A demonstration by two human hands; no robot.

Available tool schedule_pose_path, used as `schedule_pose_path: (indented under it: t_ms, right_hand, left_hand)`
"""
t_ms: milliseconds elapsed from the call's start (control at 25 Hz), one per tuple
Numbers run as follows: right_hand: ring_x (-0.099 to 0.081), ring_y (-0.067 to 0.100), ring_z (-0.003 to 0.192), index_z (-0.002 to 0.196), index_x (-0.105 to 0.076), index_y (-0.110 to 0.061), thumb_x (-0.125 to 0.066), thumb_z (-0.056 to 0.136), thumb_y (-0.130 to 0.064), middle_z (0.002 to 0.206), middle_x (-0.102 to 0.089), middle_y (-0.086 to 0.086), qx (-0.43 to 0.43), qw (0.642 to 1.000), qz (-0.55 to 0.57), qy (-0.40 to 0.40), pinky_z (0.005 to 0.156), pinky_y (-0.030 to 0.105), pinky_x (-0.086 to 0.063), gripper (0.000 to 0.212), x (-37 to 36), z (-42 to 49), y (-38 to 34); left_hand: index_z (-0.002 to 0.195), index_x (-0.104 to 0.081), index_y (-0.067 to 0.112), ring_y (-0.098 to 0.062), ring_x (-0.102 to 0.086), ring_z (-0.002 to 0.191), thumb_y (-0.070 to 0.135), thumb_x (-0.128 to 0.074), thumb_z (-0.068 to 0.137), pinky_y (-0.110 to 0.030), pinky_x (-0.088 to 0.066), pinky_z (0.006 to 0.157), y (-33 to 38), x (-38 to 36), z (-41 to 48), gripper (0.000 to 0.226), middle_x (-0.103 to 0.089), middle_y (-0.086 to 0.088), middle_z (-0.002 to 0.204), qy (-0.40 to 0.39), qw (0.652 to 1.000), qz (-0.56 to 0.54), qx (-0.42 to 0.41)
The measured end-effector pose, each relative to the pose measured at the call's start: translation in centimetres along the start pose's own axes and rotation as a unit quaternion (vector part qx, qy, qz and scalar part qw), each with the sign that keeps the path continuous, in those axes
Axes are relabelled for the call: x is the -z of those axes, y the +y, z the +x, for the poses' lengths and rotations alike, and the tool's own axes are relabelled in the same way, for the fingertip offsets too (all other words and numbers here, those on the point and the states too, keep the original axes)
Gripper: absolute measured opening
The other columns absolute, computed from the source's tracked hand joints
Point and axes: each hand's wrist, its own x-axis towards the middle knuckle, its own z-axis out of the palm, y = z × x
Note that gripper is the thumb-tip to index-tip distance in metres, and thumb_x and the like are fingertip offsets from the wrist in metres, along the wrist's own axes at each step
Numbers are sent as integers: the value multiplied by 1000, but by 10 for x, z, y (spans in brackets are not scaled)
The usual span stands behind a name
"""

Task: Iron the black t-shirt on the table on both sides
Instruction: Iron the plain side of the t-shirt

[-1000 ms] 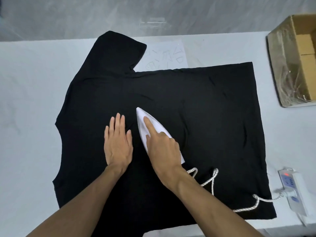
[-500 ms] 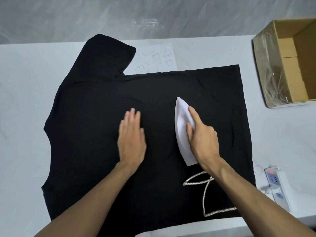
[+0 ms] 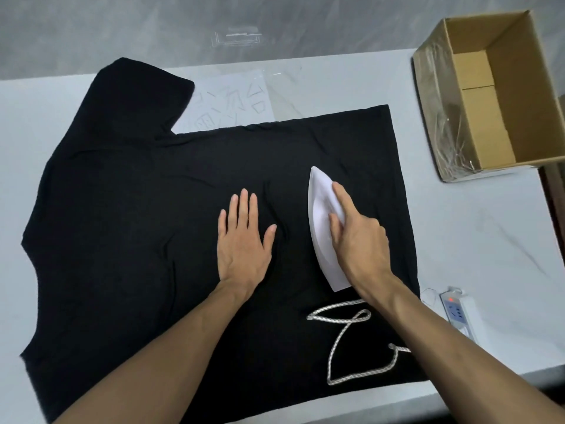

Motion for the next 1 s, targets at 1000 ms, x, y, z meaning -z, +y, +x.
schedule_pose_path:
  t_ms: [1000]
  right_hand:
    - [-53,44,92,148,-31,-37,-41,99,-34,93,-64,26,-82,991,86,60,77,43,-41,50,58,20,113]
  left_hand:
    - [156,-17,17,-26,-11,151,40,-30,102,-44,-14,123,72,2,5,60,-12,-9,164,7,982,11,-187]
